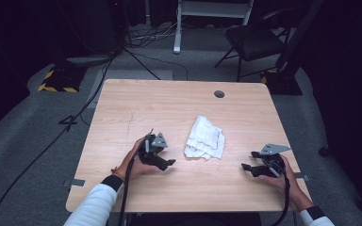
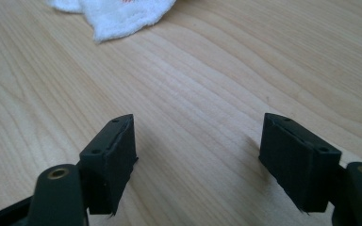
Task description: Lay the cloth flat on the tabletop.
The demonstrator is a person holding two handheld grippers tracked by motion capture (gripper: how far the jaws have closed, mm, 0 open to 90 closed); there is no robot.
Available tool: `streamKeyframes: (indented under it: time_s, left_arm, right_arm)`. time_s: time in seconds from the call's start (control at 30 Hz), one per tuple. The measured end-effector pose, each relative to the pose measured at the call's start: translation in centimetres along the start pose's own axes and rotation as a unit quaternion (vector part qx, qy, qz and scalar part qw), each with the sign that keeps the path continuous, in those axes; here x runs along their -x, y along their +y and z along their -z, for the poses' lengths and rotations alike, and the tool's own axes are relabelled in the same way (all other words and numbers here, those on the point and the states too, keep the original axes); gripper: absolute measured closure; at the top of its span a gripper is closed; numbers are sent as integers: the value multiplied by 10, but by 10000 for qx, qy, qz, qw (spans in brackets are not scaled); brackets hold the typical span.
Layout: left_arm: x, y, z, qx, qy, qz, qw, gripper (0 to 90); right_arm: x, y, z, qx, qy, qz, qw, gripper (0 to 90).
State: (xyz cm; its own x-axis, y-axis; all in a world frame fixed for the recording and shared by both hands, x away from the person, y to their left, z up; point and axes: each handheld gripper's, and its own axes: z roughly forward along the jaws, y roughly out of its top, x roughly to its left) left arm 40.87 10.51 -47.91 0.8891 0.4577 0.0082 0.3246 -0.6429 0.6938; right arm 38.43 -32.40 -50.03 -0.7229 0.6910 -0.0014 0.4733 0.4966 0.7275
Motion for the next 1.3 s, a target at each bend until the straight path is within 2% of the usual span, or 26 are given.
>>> streamKeyframes:
  time_s: [0.03,0.07,0.13,0.17,0.2,0.23,0.27,0.3,0.37,0.4,0.43,0.47,0.6,0.67,0.7,0.8,0.93,0.97,1.0,1.03,1.13,1.2,1.23,1.27,1.3]
  left_arm:
    - [2,7,-2,88,-25,-72,9999,197]
    - [2,7,-2,88,-25,-72,9999,201]
    - [9,28,-9,269,-55,-243,9993,201]
    - [11,34,-12,268,-96,-314,9991,201]
    - [11,34,-12,268,-96,-314,9991,201]
    - [16,46,-17,395,-118,-415,9983,203]
    - [16,46,-17,395,-118,-415,9983,207]
    - [21,57,-23,456,-277,-466,9975,207]
    - [23,63,-27,470,-334,-524,9970,208]
    - [30,71,-35,469,-378,-700,9957,223]
    - [33,76,-40,450,-453,-777,9949,225]
    - [33,76,-40,450,-453,-777,9949,225]
    - [44,91,-60,373,-630,-953,9928,259]
    - [51,98,-71,260,-583,-1105,9918,305]
    - [57,104,-81,139,-662,-1213,9903,317]
    - [61,109,-89,25,-654,-1256,9899,348]
    - [60,115,-100,-233,-485,-1233,9909,373]
    - [57,115,-104,-297,-529,-1128,9918,400]
    - [57,115,-104,-297,-529,-1128,9918,418]
    - [55,114,-110,-411,-569,-1104,9914,423]
    - [54,112,-114,-497,-619,-1115,9906,446]
    - [52,111,-116,-479,-638,-1060,9912,463]
    - [51,111,-117,-466,-624,-1042,9915,478]
    - [51,112,-117,-454,-625,-1055,9914,542]
    - [51,112,-117,-462,-629,-1072,9912,542]
  right_arm:
    - [1,-2,0,64,-23,-41,10000,279]
    - [1,-2,0,64,-23,-41,10000,279]
    - [2,-4,1,97,-68,-75,9999,279]
    - [2,-4,1,116,-70,-78,9999,279]
    - [2,-4,1,116,-70,-78,9999,279]
    - [2,-4,1,126,-66,-86,9999,279]
    - [2,-4,1,126,-66,-86,9999,279]
    - [2,-4,1,127,-65,-88,9999,279]
    - [2,-5,1,128,-64,-85,9999,279]
    - [2,-5,1,135,-62,-84,9999,279]
    - [2,-5,1,137,-63,-86,9998,279]
    - [2,-5,1,137,-63,-86,9998,279]
    - [2,-5,1,139,-70,-93,9998,279]
    - [3,-5,1,147,-68,-90,9998,279]
    - [3,-5,1,148,-69,-89,9998,280]
    - [2,-5,1,148,-69,-92,9998,279]
    - [3,-5,1,149,-63,-89,9998,280]
    - [3,-5,1,151,-58,-83,9998,280]
    - [3,-5,1,151,-58,-83,9998,280]
    - [3,-5,1,150,-59,-83,9998,279]
    - [3,-5,1,150,-58,-83,9998,279]
    - [3,-5,1,151,-57,-82,9998,279]
    - [3,-5,1,152,-56,-81,9998,279]
    - [3,-5,1,156,-49,-69,9998,280]
    - [3,-5,1,156,-49,-69,9998,280]
